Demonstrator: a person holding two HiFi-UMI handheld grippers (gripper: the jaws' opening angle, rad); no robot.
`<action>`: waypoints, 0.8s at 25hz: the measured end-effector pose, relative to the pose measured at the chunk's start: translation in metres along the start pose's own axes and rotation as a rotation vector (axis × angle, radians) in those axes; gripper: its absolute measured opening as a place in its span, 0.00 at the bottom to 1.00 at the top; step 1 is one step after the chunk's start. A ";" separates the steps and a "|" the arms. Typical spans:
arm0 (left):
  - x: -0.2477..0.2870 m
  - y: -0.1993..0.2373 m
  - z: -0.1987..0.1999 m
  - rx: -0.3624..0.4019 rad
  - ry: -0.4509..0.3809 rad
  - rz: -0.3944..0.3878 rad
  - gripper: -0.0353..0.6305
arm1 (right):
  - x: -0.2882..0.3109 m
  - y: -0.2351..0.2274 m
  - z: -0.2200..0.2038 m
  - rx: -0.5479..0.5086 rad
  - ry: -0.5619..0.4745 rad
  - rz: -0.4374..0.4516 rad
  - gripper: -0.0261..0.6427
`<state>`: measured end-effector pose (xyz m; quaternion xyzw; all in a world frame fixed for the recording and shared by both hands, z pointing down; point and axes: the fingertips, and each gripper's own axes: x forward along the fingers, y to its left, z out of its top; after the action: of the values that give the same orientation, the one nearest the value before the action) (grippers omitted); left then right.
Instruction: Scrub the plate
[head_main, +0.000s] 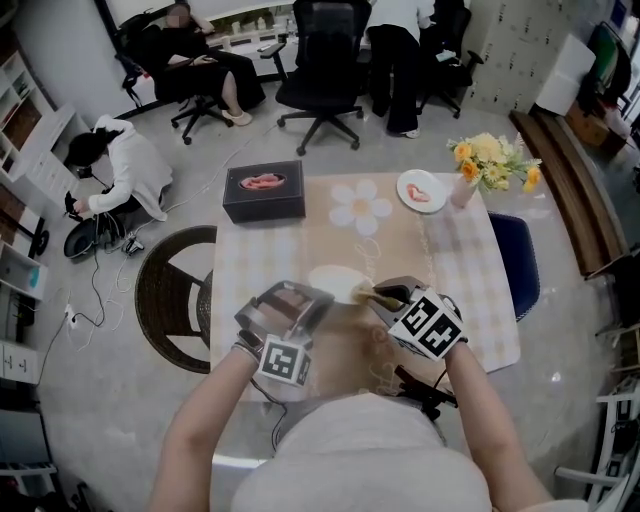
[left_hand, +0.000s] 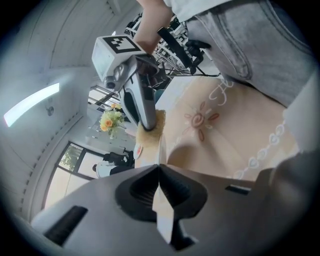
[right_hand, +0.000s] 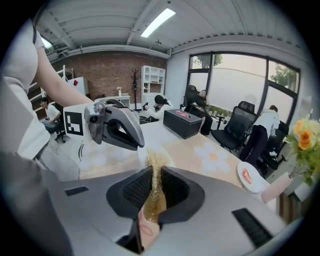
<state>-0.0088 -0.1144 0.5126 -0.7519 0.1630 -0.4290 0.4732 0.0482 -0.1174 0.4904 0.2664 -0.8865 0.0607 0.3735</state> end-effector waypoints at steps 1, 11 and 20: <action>0.000 -0.001 -0.001 0.003 0.000 -0.001 0.08 | 0.002 -0.001 -0.001 0.002 0.006 0.004 0.12; -0.001 -0.008 -0.003 0.017 0.000 -0.014 0.08 | 0.016 -0.022 -0.030 0.047 0.092 -0.031 0.12; -0.003 -0.010 0.001 0.066 -0.013 -0.020 0.08 | 0.031 -0.035 -0.050 0.072 0.148 -0.061 0.11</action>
<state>-0.0117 -0.1072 0.5192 -0.7402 0.1381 -0.4339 0.4947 0.0795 -0.1452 0.5447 0.3014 -0.8450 0.1009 0.4300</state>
